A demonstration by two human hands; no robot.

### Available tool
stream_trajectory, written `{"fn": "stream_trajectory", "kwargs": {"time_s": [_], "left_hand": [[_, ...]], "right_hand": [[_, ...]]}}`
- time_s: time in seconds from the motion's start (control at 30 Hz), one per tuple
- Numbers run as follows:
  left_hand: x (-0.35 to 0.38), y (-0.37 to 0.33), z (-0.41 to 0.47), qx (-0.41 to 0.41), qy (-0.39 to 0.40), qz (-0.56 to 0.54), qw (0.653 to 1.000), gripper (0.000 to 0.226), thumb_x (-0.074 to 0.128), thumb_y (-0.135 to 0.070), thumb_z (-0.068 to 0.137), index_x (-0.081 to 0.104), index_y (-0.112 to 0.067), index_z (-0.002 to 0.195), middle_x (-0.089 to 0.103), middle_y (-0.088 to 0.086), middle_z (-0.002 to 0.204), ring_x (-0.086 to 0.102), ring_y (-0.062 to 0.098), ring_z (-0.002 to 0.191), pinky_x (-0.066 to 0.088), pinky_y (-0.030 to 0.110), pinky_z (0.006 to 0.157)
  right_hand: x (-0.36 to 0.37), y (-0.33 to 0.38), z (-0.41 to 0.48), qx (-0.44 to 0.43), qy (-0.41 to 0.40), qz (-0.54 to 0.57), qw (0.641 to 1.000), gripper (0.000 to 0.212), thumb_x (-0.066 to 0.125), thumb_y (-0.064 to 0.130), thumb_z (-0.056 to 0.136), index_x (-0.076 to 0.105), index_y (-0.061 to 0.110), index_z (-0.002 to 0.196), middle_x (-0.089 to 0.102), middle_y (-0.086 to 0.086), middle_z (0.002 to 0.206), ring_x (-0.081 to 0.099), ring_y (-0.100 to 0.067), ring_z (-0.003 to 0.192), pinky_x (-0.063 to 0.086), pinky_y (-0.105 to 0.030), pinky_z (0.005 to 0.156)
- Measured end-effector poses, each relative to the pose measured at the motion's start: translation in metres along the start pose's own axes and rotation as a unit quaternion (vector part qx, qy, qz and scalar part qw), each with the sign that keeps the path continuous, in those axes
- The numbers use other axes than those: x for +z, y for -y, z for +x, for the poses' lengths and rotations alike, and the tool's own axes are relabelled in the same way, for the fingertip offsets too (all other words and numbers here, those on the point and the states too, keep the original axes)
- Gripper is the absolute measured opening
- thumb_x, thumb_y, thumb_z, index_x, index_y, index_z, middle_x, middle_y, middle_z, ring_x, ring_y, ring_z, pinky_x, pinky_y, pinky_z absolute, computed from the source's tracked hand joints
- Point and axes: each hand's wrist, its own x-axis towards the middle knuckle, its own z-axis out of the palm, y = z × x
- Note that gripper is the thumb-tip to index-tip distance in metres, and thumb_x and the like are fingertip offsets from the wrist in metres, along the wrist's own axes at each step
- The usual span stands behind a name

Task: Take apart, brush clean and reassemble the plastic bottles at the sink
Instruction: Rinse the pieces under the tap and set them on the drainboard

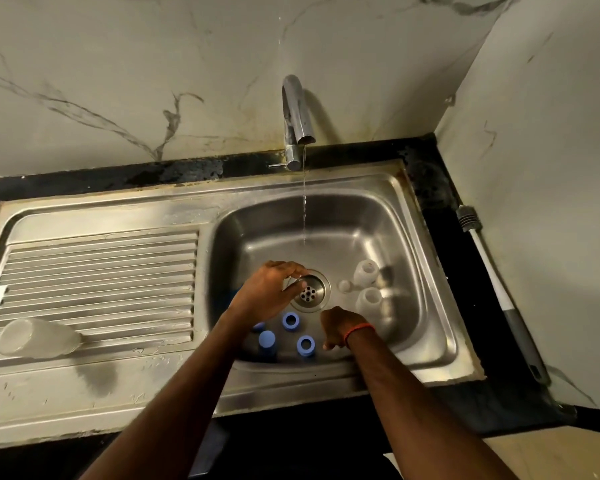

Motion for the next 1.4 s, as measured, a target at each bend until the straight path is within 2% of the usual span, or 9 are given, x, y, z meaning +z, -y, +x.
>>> {"fn": "stream_trajectory", "kwargs": {"time_s": [0.2, 0.33, 0.47, 0.63, 0.8, 0.93, 1.1, 1.23, 1.4], "left_hand": [[-0.016, 0.001, 0.010, -0.006, -0.008, 0.012, 1.000, 0.033, 0.059, -0.036, 0.100, 0.062, -0.024, 0.131, 0.065, -0.006, 0.128, 0.057, 0.009, 0.117, 0.046, 0.029, 0.102], [-0.036, -0.002, 0.023, -0.016, -0.045, -0.019, 0.999, 0.029, 0.061, -0.031, 0.098, 0.063, -0.024, 0.126, 0.065, -0.006, 0.121, 0.060, 0.006, 0.109, 0.048, 0.026, 0.097], [-0.054, -0.005, 0.041, -0.046, -0.112, -0.134, 0.984, 0.027, 0.066, -0.027, 0.096, 0.063, -0.025, 0.123, 0.066, -0.013, 0.107, 0.061, -0.006, 0.096, 0.048, 0.012, 0.087], [-0.069, -0.018, 0.066, -0.091, -0.153, -0.331, 0.927, 0.021, 0.063, -0.029, 0.098, 0.064, -0.026, 0.119, 0.072, -0.005, 0.103, 0.070, 0.005, 0.093, 0.058, 0.033, 0.083], [-0.069, -0.034, 0.086, -0.109, -0.190, -0.371, 0.902, 0.024, 0.059, -0.030, 0.101, 0.073, -0.011, 0.095, 0.075, 0.007, 0.086, 0.072, 0.027, 0.083, 0.059, 0.052, 0.084], [-0.063, -0.039, 0.096, -0.131, -0.199, -0.382, 0.893, 0.023, 0.054, -0.026, 0.103, 0.070, -0.013, 0.093, 0.074, 0.007, 0.087, 0.071, 0.026, 0.084, 0.059, 0.051, 0.084], [-0.071, -0.048, 0.098, -0.165, -0.164, -0.469, 0.852, 0.030, 0.040, -0.013, 0.108, 0.065, -0.009, 0.091, 0.068, 0.001, 0.077, 0.065, 0.012, 0.072, 0.053, 0.023, 0.066], [-0.074, -0.049, 0.105, -0.176, -0.128, -0.518, 0.828, 0.031, 0.035, -0.012, 0.108, 0.065, -0.008, 0.105, 0.067, 0.008, 0.085, 0.065, 0.015, 0.074, 0.051, 0.023, 0.062], [-0.060, -0.053, 0.111, -0.100, -0.271, -0.473, 0.833, 0.021, 0.045, -0.014, 0.107, 0.064, -0.017, 0.098, 0.067, 0.008, 0.092, 0.065, 0.017, 0.083, 0.055, 0.033, 0.074]], "right_hand": [[-0.035, 0.005, 0.004, -0.023, -0.121, 0.064, 0.990, 0.037, 0.081, 0.011, 0.073, 0.067, 0.003, 0.106, 0.070, -0.019, 0.105, 0.070, -0.031, 0.097, 0.055, -0.033, 0.081], [-0.084, 0.008, 0.004, -0.069, -0.270, 0.226, 0.933, 0.019, 0.072, 0.003, 0.078, 0.065, 0.021, 0.075, 0.069, 0.001, 0.081, 0.069, -0.016, 0.079, 0.056, -0.031, 0.074], [-0.130, 0.018, -0.002, -0.155, -0.355, 0.381, 0.840, 0.017, 0.067, 0.005, 0.089, 0.071, 0.018, 0.098, 0.068, -0.001, 0.091, 0.067, -0.016, 0.081, 0.059, -0.030, 0.069], [-0.159, 0.029, -0.006, -0.173, -0.395, 0.487, 0.759, 0.017, 0.062, 0.012, 0.097, 0.071, 0.015, 0.111, 0.071, -0.002, 0.105, 0.072, -0.013, 0.084, 0.062, -0.031, 0.075], [-0.164, 0.039, -0.007, -0.142, -0.512, 0.405, 0.744, 0.021, 0.058, 0.027, 0.100, 0.073, 0.013, 0.102, 0.071, -0.004, 0.094, 0.068, -0.013, 0.082, 0.060, -0.029, 0.071], [-0.173, 0.042, -0.010, -0.154, -0.502, 0.405, 0.748, 0.023, 0.056, 0.027, 0.101, 0.071, 0.009, 0.102, 0.073, -0.004, 0.087, 0.069, -0.009, 0.074, 0.057, -0.017, 0.059], [-0.183, 0.035, -0.011, -0.246, -0.485, 0.287, 0.789, 0.027, 0.058, 0.014, 0.099, 0.068, 0.007, 0.123, 0.070, -0.010, 0.119, 0.067, -0.017, 0.107, 0.054, -0.031, 0.096], [-0.187, 0.044, -0.008, -0.302, -0.473, 0.189, 0.806, 0.034, 0.054, 0.002, 0.098, 0.063, 0.008, 0.131, 0.058, -0.011, 0.129, 0.056, -0.018, 0.121, 0.044, -0.026, 0.108], [-0.196, 0.052, -0.013, -0.163, -0.494, 0.347, 0.780, 0.027, 0.048, 0.024, 0.104, 0.065, 0.009, 0.120, 0.068, -0.008, 0.106, 0.063, -0.010, 0.093, 0.046, -0.004, 0.071]]}}
